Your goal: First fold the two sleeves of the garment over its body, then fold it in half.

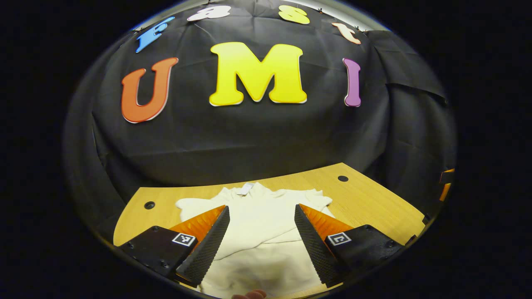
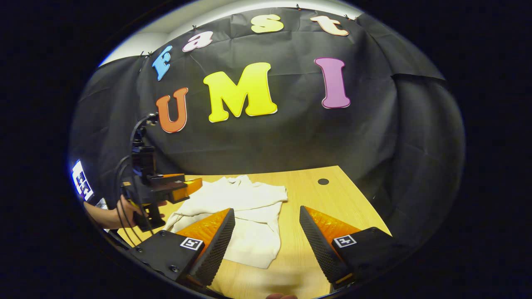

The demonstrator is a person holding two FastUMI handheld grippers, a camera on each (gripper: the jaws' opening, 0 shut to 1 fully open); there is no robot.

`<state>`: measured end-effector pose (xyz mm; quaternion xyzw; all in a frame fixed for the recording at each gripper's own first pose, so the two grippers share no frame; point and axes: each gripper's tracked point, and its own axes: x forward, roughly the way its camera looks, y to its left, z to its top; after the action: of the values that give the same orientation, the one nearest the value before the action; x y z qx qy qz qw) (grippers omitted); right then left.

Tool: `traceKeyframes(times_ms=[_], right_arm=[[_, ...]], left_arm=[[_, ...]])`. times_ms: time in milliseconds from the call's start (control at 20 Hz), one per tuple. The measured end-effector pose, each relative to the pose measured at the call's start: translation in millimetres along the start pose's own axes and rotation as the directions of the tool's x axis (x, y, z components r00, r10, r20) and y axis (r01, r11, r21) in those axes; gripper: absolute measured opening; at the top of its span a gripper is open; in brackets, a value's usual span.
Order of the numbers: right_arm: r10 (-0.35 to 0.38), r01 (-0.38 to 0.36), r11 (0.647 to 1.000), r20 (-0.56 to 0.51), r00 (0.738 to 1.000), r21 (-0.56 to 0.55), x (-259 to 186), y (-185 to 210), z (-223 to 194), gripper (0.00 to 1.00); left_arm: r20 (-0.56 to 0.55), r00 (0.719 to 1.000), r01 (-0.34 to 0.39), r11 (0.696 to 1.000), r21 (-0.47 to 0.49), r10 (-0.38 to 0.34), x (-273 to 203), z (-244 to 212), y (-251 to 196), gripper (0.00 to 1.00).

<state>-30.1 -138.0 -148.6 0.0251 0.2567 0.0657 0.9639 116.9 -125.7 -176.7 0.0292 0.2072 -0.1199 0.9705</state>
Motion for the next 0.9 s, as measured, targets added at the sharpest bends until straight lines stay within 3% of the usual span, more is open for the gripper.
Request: traceKeyframes(times_ms=[400, 600, 850, 900], right_arm=[[0.023, -0.025, 0.998, -0.027, 0.999, -0.063, 26.1, 39.4, -9.2, 0.98], [0.006, -0.01, 0.998, -0.053, 0.999, -0.065, 31.3, 43.1, -15.9, 0.98], [-0.017, 0.008, 0.997, -0.109, 0.994, -0.076, 32.0, 33.8, -40.2, 0.98], [-0.025, 0.016, 0.997, -0.124, 0.992, -0.07, 31.6, 29.2, -46.0, 0.94]], left_arm=[[-0.057, 0.992, -0.116, 0.991, -0.073, 0.112, -76.2, -50.2, 65.7, 0.99], [-0.126, 0.986, -0.13, 0.98, -0.152, 0.112, -94.8, -77.0, 80.5, 0.99], [-0.206, 0.972, -0.143, 0.98, -0.139, 0.112, -106.5, -111.1, 96.1, 0.99], [-0.228, 0.969, -0.133, 0.981, -0.144, 0.098, -108.0, -120.3, 95.6, 0.99]])
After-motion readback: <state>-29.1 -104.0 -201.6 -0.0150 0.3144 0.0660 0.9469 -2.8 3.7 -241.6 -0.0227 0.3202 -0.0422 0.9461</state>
